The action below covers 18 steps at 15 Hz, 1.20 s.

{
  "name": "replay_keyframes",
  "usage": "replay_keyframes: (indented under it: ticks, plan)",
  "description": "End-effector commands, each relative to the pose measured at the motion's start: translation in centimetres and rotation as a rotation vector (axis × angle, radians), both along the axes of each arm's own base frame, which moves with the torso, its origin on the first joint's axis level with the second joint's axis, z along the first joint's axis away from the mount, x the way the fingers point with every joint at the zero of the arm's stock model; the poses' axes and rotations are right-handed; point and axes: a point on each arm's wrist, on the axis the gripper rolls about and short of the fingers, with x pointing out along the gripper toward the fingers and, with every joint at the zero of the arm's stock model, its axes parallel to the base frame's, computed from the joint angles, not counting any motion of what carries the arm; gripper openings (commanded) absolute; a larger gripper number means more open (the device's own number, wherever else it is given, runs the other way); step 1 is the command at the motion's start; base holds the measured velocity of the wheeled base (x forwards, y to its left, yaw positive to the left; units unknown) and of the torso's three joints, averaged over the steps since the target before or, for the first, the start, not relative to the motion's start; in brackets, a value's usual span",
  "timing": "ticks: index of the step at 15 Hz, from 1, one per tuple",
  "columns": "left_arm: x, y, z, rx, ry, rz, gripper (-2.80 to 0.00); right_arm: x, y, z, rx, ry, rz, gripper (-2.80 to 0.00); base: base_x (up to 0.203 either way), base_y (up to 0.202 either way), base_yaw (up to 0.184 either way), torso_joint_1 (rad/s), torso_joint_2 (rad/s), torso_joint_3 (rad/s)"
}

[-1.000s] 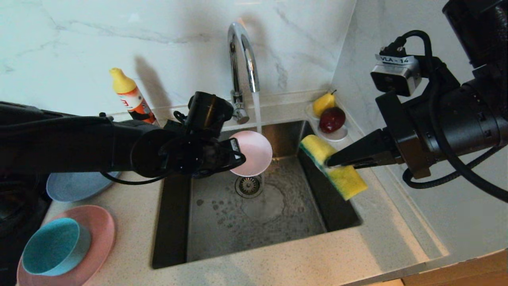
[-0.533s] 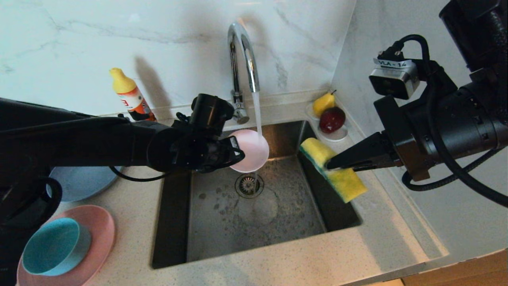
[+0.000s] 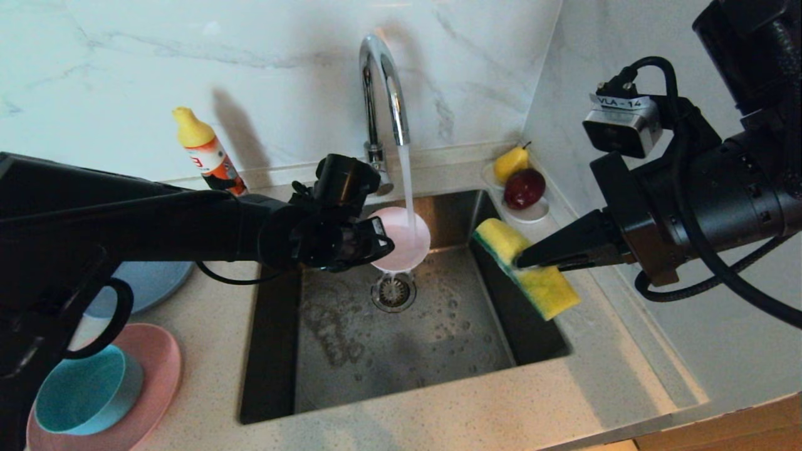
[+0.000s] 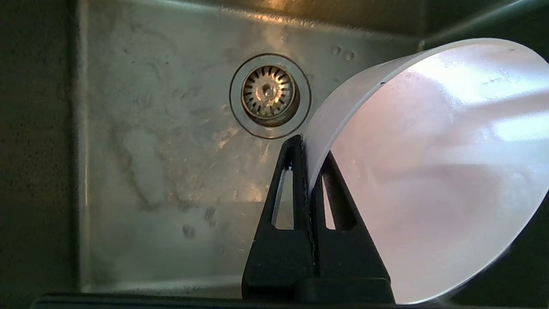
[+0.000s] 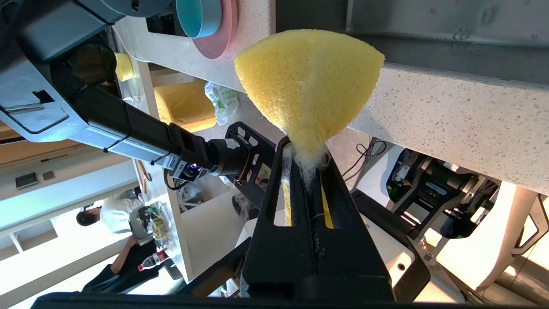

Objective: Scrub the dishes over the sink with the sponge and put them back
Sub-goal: Rinse the bowl

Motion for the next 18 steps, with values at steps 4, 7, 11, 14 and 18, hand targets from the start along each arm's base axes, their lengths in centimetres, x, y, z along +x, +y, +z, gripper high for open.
replay_keyframes:
  ticks: [4, 7, 11, 14, 18]
  plan:
    - [-0.9, 0.0, -0.9, 0.014, 0.044, -0.01, -2.8, 0.0, 0.0, -0.1, 0.0, 0.009, 0.0, -2.8, 0.0, 0.0, 0.0, 0.0, 0.0, 0.0]
    - [-1.1, -0.1, -1.0, -0.009, 0.057, -0.004, -2.8, -0.1, -0.1, 0.1, 0.003, 0.005, 0.0, -2.8, 0.0, 0.0, 0.0, 0.0, 0.0, 0.0]
    - [-1.6, -0.2, -1.2, -0.018, 0.076, -0.029, -2.8, -0.1, 0.0, 0.1, 0.001, 0.004, -0.001, -2.8, 0.0, 0.0, 0.0, 0.0, 0.0, 0.0]
    - [-2.4, -0.2, -1.3, -0.038, 0.099, -0.054, -2.8, 0.0, 0.0, 0.0, 0.001, 0.007, 0.0, -2.8, 0.0, 0.0, 0.0, 0.0, 0.0, 0.0]
    - [-3.0, -0.1, -1.3, -0.041, 0.11, -0.054, -2.8, 0.0, 0.0, 0.0, 0.001, 0.007, 0.001, -2.8, 0.0, 0.0, 0.0, 0.0, 0.0, 0.0]
